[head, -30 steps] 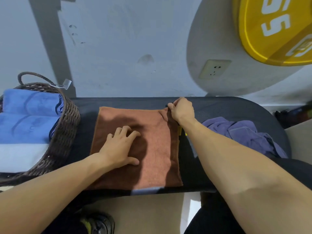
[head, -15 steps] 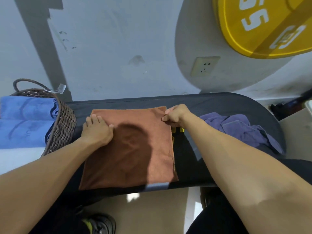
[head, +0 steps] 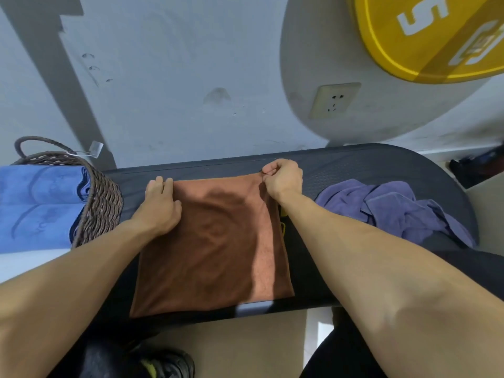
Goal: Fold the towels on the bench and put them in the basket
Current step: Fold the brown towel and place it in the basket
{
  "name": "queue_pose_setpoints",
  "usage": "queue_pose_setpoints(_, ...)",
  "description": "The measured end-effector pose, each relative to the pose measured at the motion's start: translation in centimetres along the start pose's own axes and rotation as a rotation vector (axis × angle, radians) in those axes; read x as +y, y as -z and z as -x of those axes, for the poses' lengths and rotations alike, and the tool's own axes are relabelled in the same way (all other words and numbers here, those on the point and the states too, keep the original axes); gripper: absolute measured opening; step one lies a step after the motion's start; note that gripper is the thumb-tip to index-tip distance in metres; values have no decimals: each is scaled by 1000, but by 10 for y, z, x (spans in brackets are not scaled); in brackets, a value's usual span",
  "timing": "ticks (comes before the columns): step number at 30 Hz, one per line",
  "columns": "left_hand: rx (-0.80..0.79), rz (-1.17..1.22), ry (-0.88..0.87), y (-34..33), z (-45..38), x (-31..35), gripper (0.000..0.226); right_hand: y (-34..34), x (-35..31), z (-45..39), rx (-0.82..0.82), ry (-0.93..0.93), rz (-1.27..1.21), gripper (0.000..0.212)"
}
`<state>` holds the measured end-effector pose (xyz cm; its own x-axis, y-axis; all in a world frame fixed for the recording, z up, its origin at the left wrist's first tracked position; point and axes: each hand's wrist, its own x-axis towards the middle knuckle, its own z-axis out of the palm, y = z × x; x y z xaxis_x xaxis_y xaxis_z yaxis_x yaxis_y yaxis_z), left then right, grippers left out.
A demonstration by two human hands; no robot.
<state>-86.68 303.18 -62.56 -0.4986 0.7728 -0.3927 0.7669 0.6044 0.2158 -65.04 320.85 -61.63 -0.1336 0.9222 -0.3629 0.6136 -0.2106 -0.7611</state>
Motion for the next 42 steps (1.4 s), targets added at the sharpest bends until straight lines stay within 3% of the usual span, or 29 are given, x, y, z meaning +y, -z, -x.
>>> queue_pose_setpoints(6, 30, -22, 135, -1, -5, 8, 60, 10, -5, -4, -8, 26, 105, 16)
queue_pose_setpoints(10, 307, 19, 134, 12, -12, -1, 28, 24, -11, -1, -144, -13, 206, 21)
queue_pose_setpoints(12, 354, 36, 138, 19, -17, -6, 18, 33, -12, 6, -203, -22, 320, 22)
queue_pose_setpoints(16, 352, 43, 246, 29, -20, -4, 26, 51, -4, 32, -443, -154, 474, 25)
queue_pose_setpoints(19, 396, -84, 70, 29, -6, 24, 30, 58, 14, 62, -611, -266, 570, 35)
queue_pose_setpoints(22, 105, 11, -163, 19, 24, 68, 13, 58, 33, 99, -594, -236, 694, 39)
queue_pose_setpoints(25, -171, -66, -352, -8, 58, 94, 34, 58, 49, 134, -520, -135, 788, 37)
queue_pose_setpoints(27, -231, -162, -413, -21, 73, 100, 57, 58, 62, 152, -480, -58, 750, 24)
queue_pose_setpoints(31, -250, -246, -376, -25, 92, 99, 88, 63, 80, 169, -323, 58, 486, 12)
queue_pose_setpoints(38, -93, -292, -455, -36, 123, 71, 73, 80, 102, 176, -549, 40, 227, 21)
queue_pose_setpoints(42, -62, -290, -483, -41, 131, 66, 71, 79, 100, 178, -547, -54, 120, 20)
